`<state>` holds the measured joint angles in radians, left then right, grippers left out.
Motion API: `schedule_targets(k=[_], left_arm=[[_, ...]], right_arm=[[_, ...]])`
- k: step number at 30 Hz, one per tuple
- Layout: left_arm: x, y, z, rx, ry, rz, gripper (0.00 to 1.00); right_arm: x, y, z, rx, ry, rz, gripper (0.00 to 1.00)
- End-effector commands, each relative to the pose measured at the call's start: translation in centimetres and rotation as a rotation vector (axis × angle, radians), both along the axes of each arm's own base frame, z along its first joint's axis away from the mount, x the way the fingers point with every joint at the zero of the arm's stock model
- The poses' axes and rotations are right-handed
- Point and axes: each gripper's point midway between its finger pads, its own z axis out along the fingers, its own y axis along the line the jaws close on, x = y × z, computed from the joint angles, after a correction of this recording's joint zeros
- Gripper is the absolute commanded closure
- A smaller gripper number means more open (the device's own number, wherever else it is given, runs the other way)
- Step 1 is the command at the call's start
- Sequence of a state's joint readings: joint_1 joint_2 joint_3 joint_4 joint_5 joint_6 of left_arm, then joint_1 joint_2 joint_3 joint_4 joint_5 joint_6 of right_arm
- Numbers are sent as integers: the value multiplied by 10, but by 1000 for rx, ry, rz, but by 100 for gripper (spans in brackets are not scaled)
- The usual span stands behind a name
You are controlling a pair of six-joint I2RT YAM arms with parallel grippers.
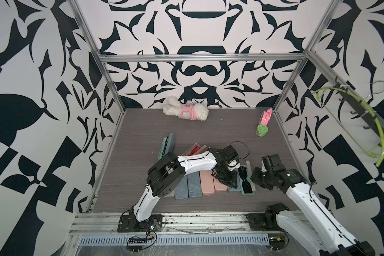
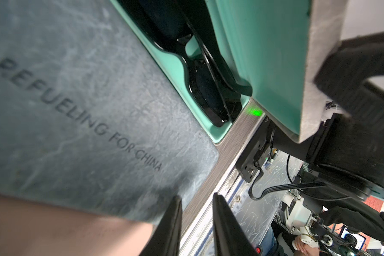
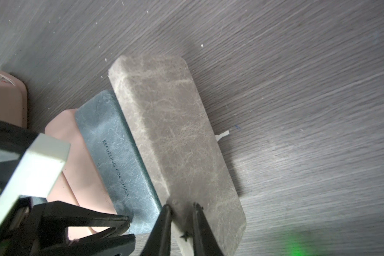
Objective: Close the glasses case
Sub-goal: Close the glasses case at the center of the board.
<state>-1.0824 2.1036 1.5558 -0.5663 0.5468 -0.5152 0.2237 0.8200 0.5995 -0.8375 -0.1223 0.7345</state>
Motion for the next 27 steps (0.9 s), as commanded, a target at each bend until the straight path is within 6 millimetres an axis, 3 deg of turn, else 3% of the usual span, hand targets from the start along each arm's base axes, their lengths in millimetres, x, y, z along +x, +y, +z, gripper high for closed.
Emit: schedule_targets(k=[1, 27], left_arm=[[-5, -1, -3, 11, 20, -21, 71], [-6, -1, -3, 10, 25, -24, 73]], right_arm=[[-1, -1, -10, -1, 24, -13, 80], [0, 3, -19, 22, 35, -15, 80]])
